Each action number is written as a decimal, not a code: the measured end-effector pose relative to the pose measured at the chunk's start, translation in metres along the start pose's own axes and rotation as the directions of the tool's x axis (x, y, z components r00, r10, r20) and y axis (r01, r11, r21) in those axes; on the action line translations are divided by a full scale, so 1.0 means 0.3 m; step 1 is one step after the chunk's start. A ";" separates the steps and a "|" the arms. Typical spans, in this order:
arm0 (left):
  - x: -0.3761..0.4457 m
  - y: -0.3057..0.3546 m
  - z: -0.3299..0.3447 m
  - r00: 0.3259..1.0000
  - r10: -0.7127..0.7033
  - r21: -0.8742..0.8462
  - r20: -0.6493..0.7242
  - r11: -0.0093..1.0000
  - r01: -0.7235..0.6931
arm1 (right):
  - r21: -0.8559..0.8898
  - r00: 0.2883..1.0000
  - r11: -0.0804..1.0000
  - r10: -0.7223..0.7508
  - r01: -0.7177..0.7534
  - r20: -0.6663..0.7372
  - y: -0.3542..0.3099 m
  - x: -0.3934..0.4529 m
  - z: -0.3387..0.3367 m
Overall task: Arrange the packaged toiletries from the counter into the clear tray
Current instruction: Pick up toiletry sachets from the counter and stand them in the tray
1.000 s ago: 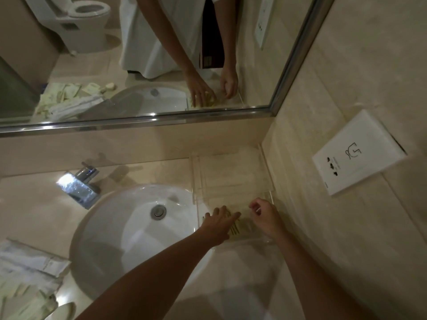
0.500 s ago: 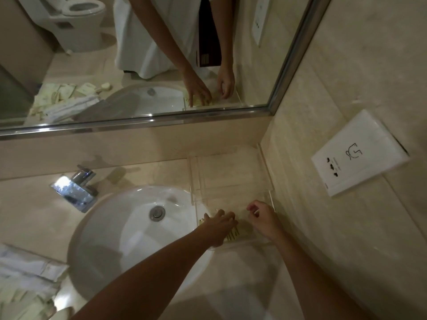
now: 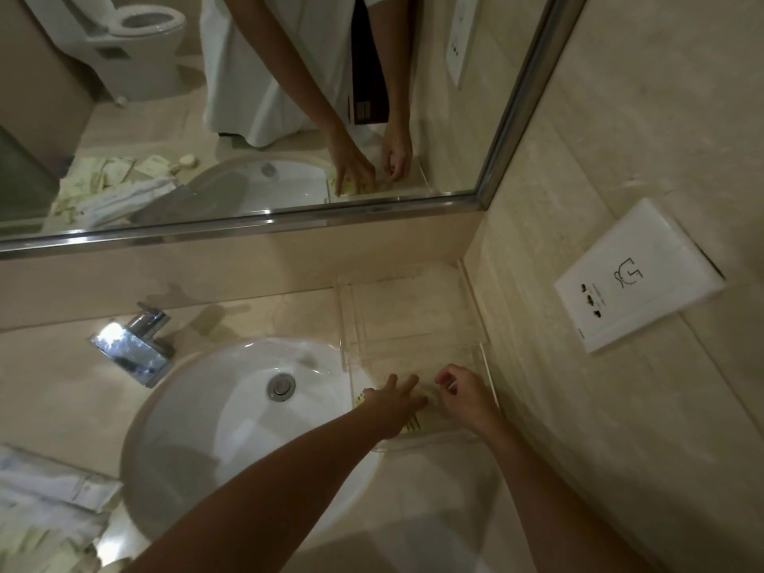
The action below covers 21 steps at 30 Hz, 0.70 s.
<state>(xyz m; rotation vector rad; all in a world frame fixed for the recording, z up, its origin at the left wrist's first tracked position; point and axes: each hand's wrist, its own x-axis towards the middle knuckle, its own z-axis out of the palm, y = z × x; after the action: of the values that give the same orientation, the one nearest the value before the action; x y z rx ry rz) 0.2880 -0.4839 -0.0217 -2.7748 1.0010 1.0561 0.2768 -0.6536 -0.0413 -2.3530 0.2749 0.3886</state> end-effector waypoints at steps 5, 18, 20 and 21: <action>-0.014 -0.042 0.019 0.998 0.055 -0.017 -0.033 0.998 -0.056 | 0.001 1.000 1.000 0.009 -0.009 0.014 -0.014 -0.007 0.004; -0.172 -0.204 0.025 0.972 0.006 -0.008 -0.234 1.000 -0.008 | -0.056 0.999 0.998 -0.035 0.037 0.036 -0.131 -0.011 -0.001; -0.231 -0.241 0.025 0.966 -0.064 -0.073 -0.249 0.996 0.047 | -0.080 0.998 0.995 -0.052 0.055 0.035 -0.188 -0.019 0.011; -0.265 -0.260 0.028 0.959 -0.105 -0.109 -0.262 0.991 0.079 | -0.091 0.997 0.993 -0.069 0.072 0.034 -0.219 -0.027 0.021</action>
<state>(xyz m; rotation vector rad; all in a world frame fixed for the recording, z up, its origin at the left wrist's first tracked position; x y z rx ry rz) 0.2821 -0.3751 0.0032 -3.0720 0.8486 0.7524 0.2882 -0.6017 -0.0014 -2.4370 0.1616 0.4111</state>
